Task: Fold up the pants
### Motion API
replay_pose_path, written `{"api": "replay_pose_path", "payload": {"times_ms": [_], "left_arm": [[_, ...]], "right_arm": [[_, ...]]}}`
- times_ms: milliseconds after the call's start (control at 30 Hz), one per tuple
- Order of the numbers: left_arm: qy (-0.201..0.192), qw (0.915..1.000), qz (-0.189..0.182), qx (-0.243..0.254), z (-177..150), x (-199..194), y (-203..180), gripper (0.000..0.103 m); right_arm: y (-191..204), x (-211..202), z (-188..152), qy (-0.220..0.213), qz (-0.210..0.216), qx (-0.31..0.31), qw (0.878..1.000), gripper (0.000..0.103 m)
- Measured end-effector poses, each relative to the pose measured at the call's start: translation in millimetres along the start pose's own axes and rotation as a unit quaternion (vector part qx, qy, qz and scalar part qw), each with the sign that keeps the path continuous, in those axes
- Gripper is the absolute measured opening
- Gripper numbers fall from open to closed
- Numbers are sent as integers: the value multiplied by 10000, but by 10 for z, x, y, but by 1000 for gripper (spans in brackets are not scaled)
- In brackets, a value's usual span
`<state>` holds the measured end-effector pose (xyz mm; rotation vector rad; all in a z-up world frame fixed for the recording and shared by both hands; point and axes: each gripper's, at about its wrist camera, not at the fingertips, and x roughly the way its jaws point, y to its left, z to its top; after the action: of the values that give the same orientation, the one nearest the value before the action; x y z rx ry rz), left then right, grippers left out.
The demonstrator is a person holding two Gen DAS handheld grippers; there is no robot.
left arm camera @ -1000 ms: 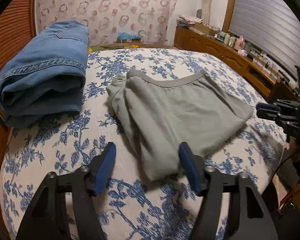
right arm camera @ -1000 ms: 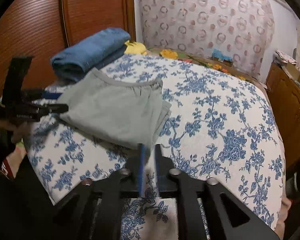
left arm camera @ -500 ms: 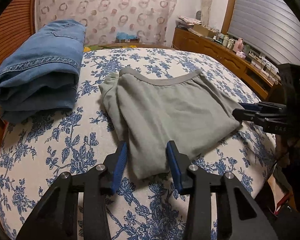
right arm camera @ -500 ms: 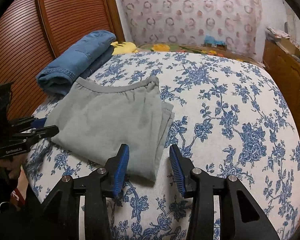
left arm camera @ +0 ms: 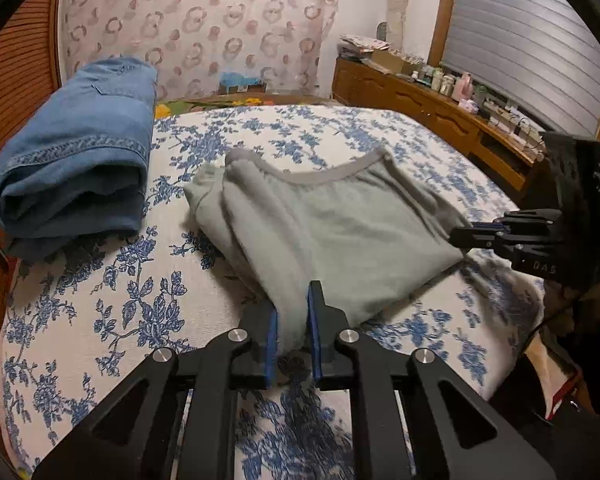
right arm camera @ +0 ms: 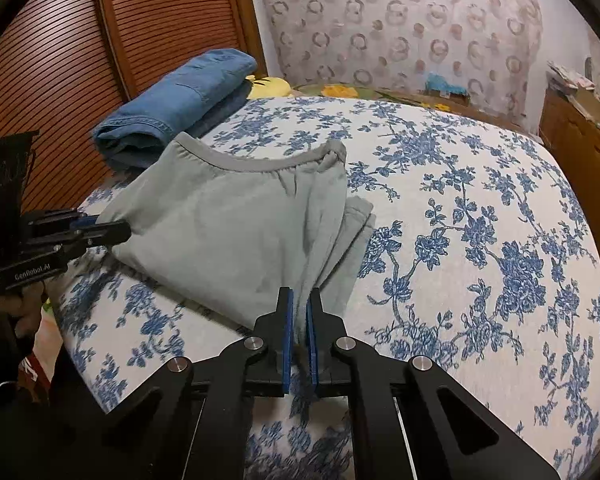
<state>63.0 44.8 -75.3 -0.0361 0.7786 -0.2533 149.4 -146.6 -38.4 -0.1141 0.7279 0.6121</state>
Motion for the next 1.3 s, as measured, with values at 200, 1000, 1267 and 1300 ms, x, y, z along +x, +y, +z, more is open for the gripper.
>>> {"api": "replay_pose_path", "payload": {"times_ms": [200,1000,1267,1300], "left_arm": [[-12,9998,-29,176,-117,-218,-97,14],[34,9998,158,84,-263,-411,-91,52],[74,9997,215,-23,-202,-259,20,81],[72,9997,235,-46,-194,-237,38,81]], "right_arm": [[110,-243,-103,-4,161,-131,9998,6],[352,-654,-257,-132,-45,-168,9998,6],[278,-587,-231,-300,-226,22,9993,46],[267,-565,-216,-315,-247,43,9992,47]]}}
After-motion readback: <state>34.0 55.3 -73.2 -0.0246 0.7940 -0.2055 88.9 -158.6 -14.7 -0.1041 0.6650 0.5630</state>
